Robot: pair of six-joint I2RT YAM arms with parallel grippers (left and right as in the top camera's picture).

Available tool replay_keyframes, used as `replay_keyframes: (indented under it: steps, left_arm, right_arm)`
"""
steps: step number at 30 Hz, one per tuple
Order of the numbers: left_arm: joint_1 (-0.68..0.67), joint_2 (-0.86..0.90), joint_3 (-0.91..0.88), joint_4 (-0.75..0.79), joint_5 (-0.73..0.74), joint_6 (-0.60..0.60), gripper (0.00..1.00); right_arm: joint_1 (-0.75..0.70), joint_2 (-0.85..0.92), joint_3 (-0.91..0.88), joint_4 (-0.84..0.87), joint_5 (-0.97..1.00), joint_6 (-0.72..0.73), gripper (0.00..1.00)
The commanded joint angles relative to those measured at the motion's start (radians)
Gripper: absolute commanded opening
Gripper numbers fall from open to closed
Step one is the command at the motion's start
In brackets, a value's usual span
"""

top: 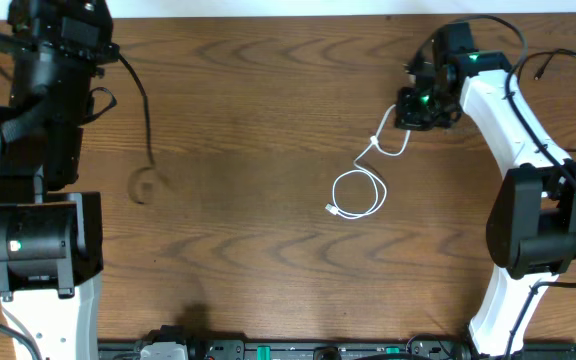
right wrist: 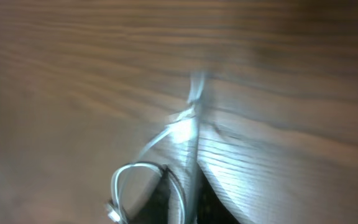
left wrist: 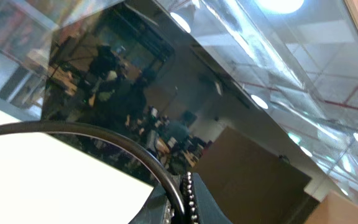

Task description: Untangle cables

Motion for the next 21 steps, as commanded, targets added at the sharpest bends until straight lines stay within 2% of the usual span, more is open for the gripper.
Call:
replay_keyframes:
  steps: [1, 2, 3, 4, 6, 7, 12, 17, 21]
  left_arm:
    - [0.004, 0.011, 0.013, 0.003, 0.107, -0.002, 0.07]
    - [0.004, 0.015, 0.013, 0.003, 0.123, -0.002, 0.07]
    - [0.004, 0.02, 0.013, 0.003, 0.137, -0.002, 0.07]
    - [0.004, 0.021, 0.013, 0.0, 0.151, -0.002, 0.08]
    - [0.004, 0.026, 0.013, -0.015, 0.175, -0.002, 0.07]
    - [0.004, 0.03, 0.013, -0.036, 0.186, -0.002, 0.07]
    - [0.003, 0.044, 0.013, -0.146, 0.186, -0.026, 0.08]
    - [0.003, 0.069, 0.013, -0.232, 0.148, -0.201, 0.07]
    - [0.003, 0.086, 0.013, -0.232, 0.15, -0.412, 0.07]
  right_arm:
    - [0.028, -0.006, 0.054, -0.006, -0.142, -0.104, 0.53]
    - [0.031, -0.006, 0.071, -0.015, -0.14, -0.105, 0.7]
    - [0.033, -0.006, 0.097, -0.031, -0.14, -0.106, 0.78]
    - [0.034, -0.006, 0.132, -0.057, -0.141, -0.121, 0.86]
    - [0.034, -0.006, 0.214, -0.122, -0.143, -0.143, 0.92]
    - [0.034, -0.006, 0.277, -0.172, -0.156, -0.161, 0.99]
    - [0.034, -0.006, 0.468, -0.298, -0.334, -0.267, 0.99]
    - [0.035, -0.006, 0.581, -0.364, -0.603, -0.402, 0.99]
    - [0.049, -0.006, 0.612, -0.372, -0.852, -0.567, 0.99]
